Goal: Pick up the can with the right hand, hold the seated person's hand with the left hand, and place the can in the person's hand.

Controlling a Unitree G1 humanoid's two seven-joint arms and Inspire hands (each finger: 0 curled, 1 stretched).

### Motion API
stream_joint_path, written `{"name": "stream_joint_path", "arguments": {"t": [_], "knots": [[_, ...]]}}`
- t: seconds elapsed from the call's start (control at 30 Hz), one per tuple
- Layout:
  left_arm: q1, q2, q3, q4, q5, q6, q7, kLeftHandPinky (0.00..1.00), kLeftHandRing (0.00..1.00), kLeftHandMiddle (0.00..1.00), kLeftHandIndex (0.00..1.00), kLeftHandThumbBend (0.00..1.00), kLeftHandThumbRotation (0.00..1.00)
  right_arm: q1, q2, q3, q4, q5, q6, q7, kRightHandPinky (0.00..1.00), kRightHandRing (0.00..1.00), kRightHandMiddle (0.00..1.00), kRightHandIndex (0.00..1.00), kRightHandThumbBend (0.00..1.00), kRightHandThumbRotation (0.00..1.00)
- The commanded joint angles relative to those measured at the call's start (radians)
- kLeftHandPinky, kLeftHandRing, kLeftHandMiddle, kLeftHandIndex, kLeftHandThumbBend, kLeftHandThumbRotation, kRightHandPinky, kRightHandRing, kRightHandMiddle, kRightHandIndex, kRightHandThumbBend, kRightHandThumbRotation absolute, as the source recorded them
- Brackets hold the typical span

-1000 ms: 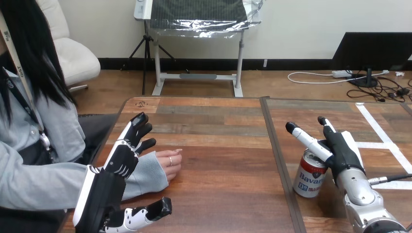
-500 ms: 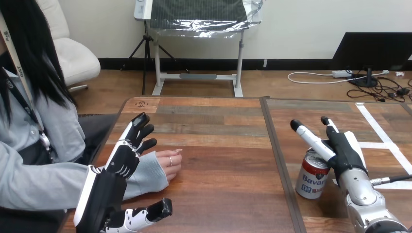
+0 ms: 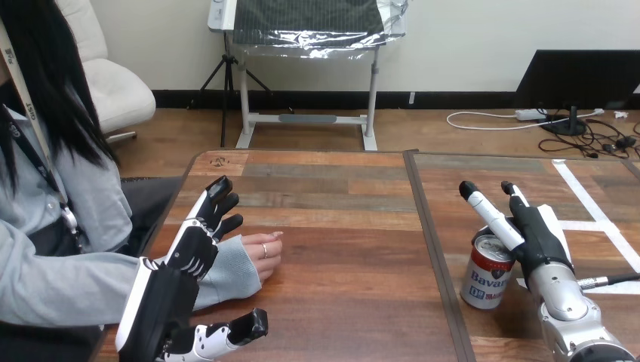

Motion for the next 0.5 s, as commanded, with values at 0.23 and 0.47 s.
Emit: {"name": "stream_joint_path", "arguments": {"t": [0.23,0.47], "knots": [[-0.063,-0.001,0.004,-0.01,-0.025,0.001,-0.019,0.89,0.94,0.96,0.94,1.0,0.54,-0.023,-0.027,-0.011,-0.016,0.015,-0.051,0.008,0.69,0.8,0.82,1.0,1.0,0.89],[-0.064,-0.004,0.008,-0.008,-0.023,0.004,-0.023,0.89,0.94,0.97,0.94,1.0,0.54,-0.031,-0.028,-0.015,-0.017,0.022,-0.043,0.017,0.76,0.87,0.9,1.0,1.0,0.89]]}}
